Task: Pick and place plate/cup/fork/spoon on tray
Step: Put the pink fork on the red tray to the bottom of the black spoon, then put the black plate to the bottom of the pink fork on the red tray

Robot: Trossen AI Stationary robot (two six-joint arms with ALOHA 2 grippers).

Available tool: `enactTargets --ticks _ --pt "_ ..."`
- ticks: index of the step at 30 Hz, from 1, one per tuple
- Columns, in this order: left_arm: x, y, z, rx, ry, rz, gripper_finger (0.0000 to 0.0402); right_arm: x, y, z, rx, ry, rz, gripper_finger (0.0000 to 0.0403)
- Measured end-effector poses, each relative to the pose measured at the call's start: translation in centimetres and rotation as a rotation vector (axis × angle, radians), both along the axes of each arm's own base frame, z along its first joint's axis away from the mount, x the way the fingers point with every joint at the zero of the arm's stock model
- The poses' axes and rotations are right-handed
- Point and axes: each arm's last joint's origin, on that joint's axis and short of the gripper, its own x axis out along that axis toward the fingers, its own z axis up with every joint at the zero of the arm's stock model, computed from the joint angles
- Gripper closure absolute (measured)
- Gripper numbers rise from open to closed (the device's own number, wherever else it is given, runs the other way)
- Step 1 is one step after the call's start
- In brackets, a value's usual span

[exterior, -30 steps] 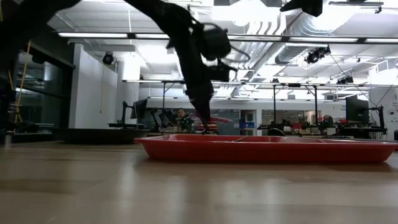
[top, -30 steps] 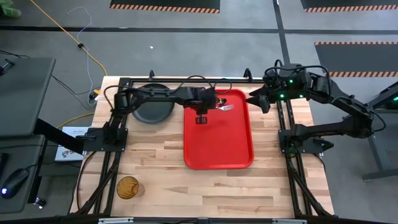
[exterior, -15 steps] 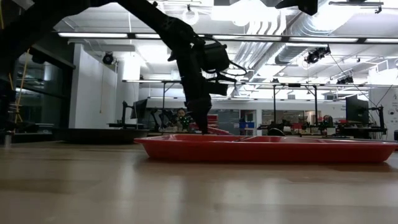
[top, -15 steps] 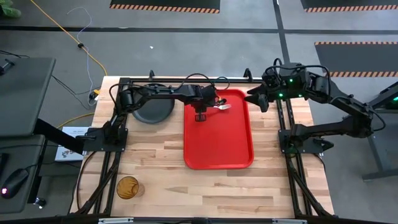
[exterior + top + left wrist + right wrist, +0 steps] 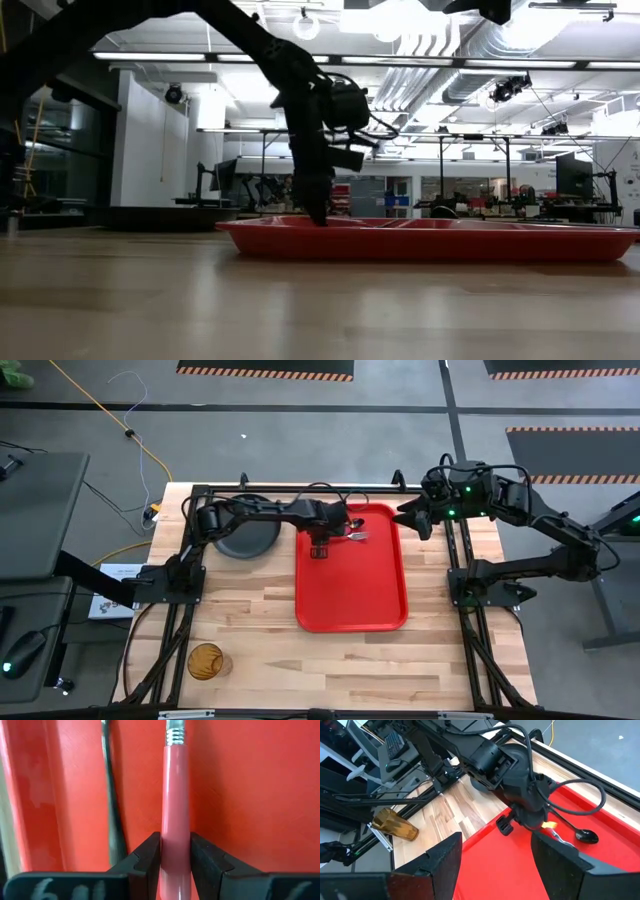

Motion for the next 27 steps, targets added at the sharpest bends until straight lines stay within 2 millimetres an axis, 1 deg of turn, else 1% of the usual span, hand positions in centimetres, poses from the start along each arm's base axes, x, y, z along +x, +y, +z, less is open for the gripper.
enactTargets --ticks 5,10,14,19,22,24,27 --pt "0.2 0.1 -0.4 0.018 0.001 0.005 0.0313 0.0 0.0 0.0 0.000 -0.001 0.000 0.0174" --pt "0.2 0.1 -0.4 0.026 -0.003 0.007 0.0307 0.0 0.0 0.1 -0.002 -0.006 0.000 0.0174" --pt "0.2 0.2 -0.4 0.033 -0.003 0.010 0.0284 0.1 0.0 0.1 -0.005 -0.013 0.000 0.0174" --pt "0.2 0.2 0.0 0.037 -0.005 0.011 0.0235 0.1 0.0 0.2 -0.010 -0.027 0.000 0.0174" --pt "0.2 0.1 1.5 0.026 0.006 0.022 0.0204 0.2 -0.1 0.4 -0.016 -0.043 0.000 0.0174" --pt "0.5 0.2 3.3 0.028 -0.039 0.051 0.0185 0.3 -0.1 0.5 -0.022 -0.055 0.003 0.0174" --pt "0.0 0.1 6.3 0.006 -0.064 0.137 0.0166 0.3 -0.1 0.6 -0.026 -0.063 0.007 0.0174"
